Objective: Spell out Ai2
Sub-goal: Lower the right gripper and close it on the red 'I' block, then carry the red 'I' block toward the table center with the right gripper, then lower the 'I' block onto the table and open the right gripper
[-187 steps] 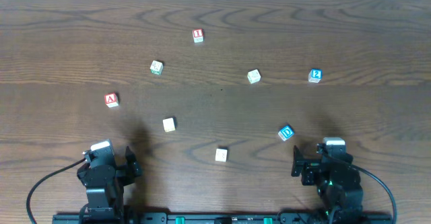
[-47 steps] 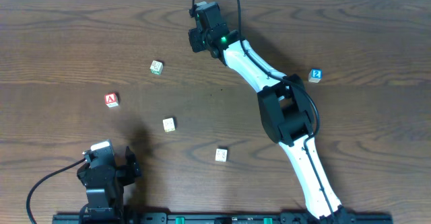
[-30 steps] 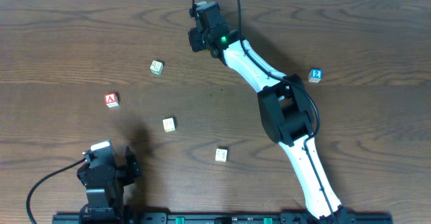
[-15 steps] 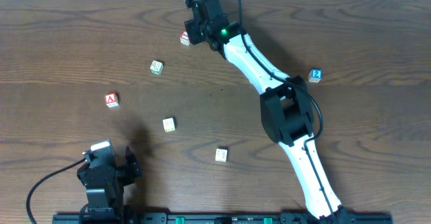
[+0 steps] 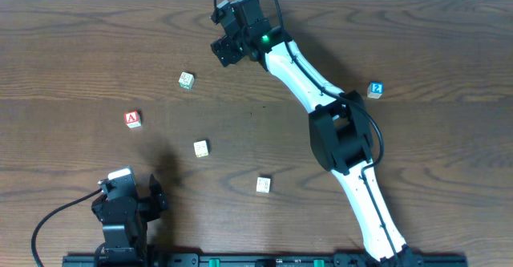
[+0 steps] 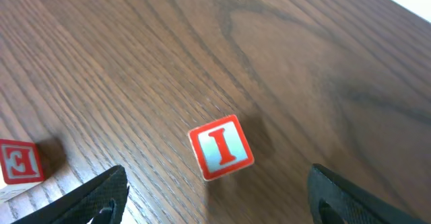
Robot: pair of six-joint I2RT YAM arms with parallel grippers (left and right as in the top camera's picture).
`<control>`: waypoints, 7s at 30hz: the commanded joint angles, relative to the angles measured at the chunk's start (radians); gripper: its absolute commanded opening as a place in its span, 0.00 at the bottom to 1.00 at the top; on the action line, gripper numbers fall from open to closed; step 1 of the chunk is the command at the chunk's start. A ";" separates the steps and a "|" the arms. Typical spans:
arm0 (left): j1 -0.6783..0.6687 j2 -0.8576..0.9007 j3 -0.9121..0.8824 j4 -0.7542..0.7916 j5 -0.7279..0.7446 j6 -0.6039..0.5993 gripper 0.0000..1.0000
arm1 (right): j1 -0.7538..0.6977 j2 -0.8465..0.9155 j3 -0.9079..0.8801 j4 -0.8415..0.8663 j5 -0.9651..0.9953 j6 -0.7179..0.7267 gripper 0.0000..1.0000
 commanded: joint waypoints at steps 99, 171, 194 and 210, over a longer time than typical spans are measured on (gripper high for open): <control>0.006 -0.006 -0.016 -0.018 -0.003 0.014 0.96 | -0.068 -0.678 -0.571 -0.350 0.288 0.275 0.01; 0.006 -0.006 -0.016 -0.018 -0.003 0.014 0.95 | 0.196 -0.549 -1.025 0.157 0.567 0.907 0.21; 0.006 -0.006 -0.016 -0.018 -0.003 0.014 0.95 | 0.200 -0.535 -1.025 0.158 0.556 0.929 0.39; 0.006 -0.006 -0.016 -0.018 -0.003 0.014 0.95 | 0.202 -0.535 -1.025 0.182 0.572 0.941 0.36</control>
